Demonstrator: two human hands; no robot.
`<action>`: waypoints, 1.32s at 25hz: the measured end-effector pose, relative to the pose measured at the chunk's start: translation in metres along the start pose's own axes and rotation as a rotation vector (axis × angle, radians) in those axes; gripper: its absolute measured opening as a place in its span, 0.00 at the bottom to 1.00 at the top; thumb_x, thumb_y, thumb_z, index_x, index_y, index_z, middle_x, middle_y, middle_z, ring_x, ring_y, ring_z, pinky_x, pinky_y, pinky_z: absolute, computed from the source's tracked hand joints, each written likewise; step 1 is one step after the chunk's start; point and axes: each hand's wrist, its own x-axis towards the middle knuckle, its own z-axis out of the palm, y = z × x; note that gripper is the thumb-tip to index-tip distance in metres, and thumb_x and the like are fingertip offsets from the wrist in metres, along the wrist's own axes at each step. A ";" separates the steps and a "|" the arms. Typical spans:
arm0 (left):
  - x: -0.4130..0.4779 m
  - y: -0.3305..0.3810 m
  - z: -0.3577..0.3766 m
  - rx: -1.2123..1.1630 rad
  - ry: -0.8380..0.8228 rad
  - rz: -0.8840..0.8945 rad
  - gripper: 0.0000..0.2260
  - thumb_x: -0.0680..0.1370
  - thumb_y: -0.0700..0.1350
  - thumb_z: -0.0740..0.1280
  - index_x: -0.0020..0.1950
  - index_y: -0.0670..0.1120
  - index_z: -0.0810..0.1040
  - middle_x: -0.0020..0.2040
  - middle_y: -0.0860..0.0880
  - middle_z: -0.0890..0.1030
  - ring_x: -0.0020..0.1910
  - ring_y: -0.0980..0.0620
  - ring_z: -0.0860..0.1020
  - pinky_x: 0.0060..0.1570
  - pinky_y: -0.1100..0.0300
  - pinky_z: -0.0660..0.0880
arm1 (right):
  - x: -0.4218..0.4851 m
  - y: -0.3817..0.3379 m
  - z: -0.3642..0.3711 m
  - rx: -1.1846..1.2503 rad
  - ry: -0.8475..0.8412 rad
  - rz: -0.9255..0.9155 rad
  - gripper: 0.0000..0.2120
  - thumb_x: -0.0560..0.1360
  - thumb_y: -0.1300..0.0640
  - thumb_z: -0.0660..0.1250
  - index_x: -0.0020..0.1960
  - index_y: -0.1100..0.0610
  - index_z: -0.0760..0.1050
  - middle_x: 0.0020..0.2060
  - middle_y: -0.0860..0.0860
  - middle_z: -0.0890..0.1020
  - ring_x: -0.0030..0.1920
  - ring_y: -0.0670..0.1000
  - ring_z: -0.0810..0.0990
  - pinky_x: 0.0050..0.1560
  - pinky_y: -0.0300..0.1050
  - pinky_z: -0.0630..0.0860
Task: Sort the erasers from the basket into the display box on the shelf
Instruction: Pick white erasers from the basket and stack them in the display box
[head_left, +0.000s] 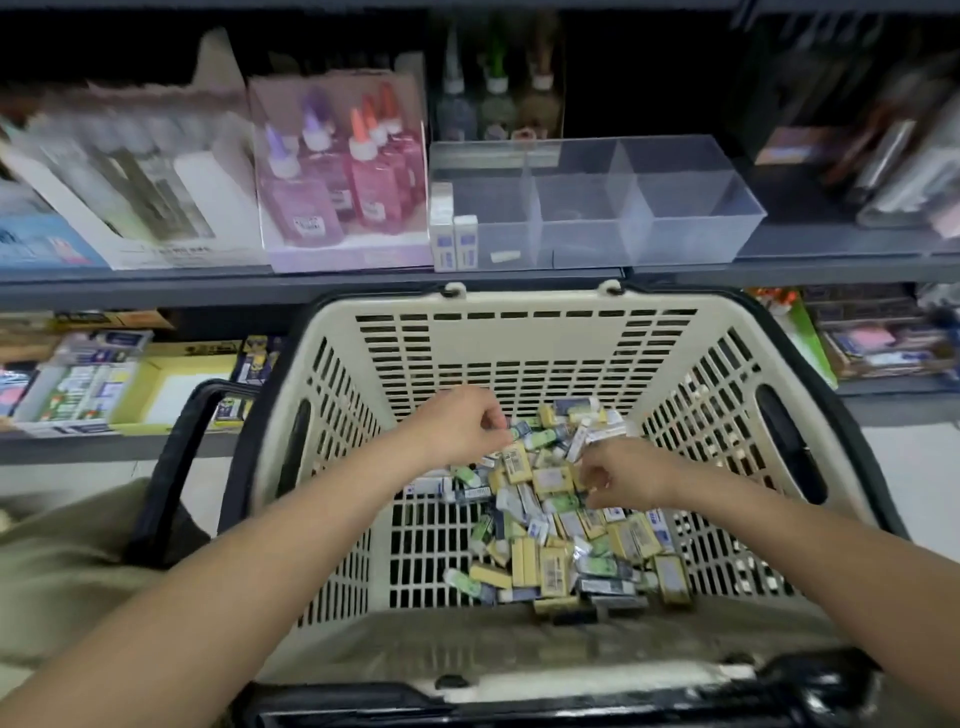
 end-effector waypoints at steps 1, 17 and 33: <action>0.008 -0.004 0.007 -0.059 0.011 -0.069 0.04 0.77 0.48 0.65 0.47 0.49 0.77 0.44 0.54 0.77 0.42 0.54 0.77 0.47 0.56 0.76 | 0.009 0.003 0.000 0.009 0.022 0.019 0.10 0.74 0.53 0.66 0.54 0.56 0.77 0.51 0.51 0.80 0.51 0.51 0.78 0.52 0.46 0.75; 0.024 -0.012 0.058 -0.417 -0.019 -0.113 0.15 0.76 0.48 0.68 0.60 0.47 0.73 0.52 0.53 0.76 0.50 0.55 0.76 0.50 0.59 0.74 | 0.033 -0.002 -0.019 0.470 0.396 -0.061 0.02 0.74 0.56 0.68 0.47 0.53 0.76 0.31 0.44 0.74 0.31 0.44 0.73 0.31 0.37 0.69; 0.023 -0.010 0.051 -1.081 -0.091 -0.437 0.10 0.76 0.36 0.65 0.57 0.41 0.69 0.46 0.46 0.81 0.42 0.52 0.79 0.40 0.59 0.76 | 0.043 0.048 0.005 0.353 0.259 0.434 0.17 0.74 0.61 0.65 0.61 0.58 0.69 0.43 0.52 0.76 0.43 0.53 0.75 0.38 0.42 0.68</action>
